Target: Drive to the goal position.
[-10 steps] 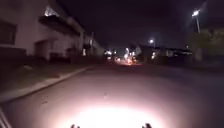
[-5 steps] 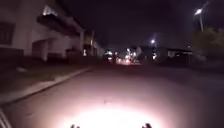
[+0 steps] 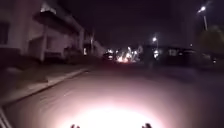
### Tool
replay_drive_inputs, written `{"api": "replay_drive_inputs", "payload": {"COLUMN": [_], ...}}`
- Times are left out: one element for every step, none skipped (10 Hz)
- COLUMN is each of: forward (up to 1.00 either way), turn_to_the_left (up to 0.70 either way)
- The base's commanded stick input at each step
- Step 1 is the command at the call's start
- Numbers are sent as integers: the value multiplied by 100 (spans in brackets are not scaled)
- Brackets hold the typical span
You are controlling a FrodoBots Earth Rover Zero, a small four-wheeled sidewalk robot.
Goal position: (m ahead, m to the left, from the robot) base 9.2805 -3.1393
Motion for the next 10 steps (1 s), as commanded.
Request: {"api": "replay_drive_inputs", "payload": {"forward": [70,70,70,70,70,70,70,70,70,70], "turn_to_the_left": [0,0,0,0,0,0,0,0,0,0]}}
